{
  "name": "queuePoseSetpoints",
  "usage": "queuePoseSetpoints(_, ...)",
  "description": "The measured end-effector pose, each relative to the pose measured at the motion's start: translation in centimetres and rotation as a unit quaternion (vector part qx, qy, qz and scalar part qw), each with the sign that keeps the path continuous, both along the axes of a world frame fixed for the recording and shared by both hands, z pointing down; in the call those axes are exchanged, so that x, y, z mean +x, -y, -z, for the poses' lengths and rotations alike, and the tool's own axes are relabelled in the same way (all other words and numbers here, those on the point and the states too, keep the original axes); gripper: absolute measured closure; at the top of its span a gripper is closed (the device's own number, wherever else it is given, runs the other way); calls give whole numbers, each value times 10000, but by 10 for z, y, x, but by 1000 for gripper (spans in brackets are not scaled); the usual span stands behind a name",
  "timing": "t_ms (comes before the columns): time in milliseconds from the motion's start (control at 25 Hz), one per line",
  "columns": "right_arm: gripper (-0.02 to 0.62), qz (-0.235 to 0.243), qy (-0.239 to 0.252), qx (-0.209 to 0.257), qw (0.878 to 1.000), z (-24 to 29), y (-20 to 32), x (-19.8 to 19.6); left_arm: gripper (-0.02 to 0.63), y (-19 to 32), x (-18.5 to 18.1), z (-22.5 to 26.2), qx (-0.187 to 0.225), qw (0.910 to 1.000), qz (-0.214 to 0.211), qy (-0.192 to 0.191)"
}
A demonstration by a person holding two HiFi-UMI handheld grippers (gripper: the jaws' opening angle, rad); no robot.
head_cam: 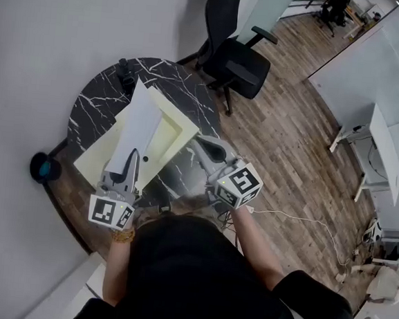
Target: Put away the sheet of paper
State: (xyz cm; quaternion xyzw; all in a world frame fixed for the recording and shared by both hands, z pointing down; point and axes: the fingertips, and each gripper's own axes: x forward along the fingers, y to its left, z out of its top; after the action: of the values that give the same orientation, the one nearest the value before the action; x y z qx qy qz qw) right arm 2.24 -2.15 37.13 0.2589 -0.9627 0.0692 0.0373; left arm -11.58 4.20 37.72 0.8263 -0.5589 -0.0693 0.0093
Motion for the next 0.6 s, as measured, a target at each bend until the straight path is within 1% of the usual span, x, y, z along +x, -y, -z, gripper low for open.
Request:
queuePoseSetpoints(160, 598, -161, -351, 288, 9988, -4, 2, -3, 600, 4, 1, -3, -3, 9996, 35, 264)
queuePoseSetpoints(320, 597, -23, -476, 465, 9978, -3, -1, -15, 600, 10, 5, -4, -29, 9981, 63, 606)
queuePoseSetpoints(440, 597, 105, -601, 527, 9967, -5, -6, -27, 600, 12, 4, -6, -75, 9977, 55, 665)
queuePoseSetpoints(600, 597, 280, -605, 470, 9967, -9, -10, -34, 600, 8, -1, -3, -64, 9978, 20, 653)
